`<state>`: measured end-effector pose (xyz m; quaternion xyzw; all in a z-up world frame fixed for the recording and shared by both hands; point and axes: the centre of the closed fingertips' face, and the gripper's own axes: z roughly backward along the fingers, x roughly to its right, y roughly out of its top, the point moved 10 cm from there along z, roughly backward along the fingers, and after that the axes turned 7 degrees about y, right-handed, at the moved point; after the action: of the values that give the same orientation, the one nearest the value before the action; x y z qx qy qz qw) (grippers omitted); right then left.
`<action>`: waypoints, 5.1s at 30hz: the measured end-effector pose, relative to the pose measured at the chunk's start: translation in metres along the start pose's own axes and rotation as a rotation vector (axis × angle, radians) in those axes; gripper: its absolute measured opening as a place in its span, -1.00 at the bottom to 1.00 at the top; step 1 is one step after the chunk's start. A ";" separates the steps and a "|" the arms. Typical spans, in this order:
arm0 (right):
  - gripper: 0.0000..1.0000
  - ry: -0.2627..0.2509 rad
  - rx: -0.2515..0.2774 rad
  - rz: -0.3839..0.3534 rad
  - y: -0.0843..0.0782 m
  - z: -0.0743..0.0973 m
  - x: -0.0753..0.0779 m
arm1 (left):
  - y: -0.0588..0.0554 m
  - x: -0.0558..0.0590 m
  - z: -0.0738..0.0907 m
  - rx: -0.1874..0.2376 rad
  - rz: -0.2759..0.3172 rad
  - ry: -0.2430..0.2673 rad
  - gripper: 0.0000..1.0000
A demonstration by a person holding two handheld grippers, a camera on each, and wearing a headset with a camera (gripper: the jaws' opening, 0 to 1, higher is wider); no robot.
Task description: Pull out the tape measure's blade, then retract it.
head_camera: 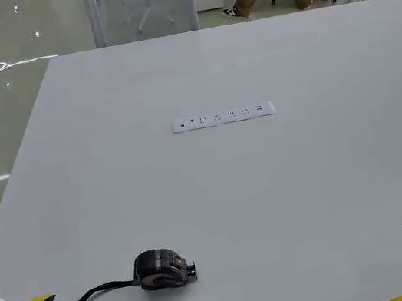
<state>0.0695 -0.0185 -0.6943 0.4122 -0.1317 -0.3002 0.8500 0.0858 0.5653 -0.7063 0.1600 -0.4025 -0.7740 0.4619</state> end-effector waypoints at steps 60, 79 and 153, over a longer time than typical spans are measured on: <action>0.83 0.470 -0.071 0.313 0.150 -0.217 -0.063 | 0.098 0.059 -0.143 -0.321 -0.809 -0.444 0.04; 0.05 0.544 -0.117 0.397 0.166 -0.258 -0.083 | 0.098 0.060 -0.140 -0.339 -0.824 -0.437 -0.30; -0.79 0.543 -0.241 0.411 0.136 -0.257 -0.065 | 0.096 0.058 -0.138 -0.320 -0.795 -0.412 -0.31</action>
<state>0.1942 0.2467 -0.7477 0.3385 0.0552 -0.0160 0.9392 0.1970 0.4265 -0.7116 0.0718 -0.2690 -0.9586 0.0594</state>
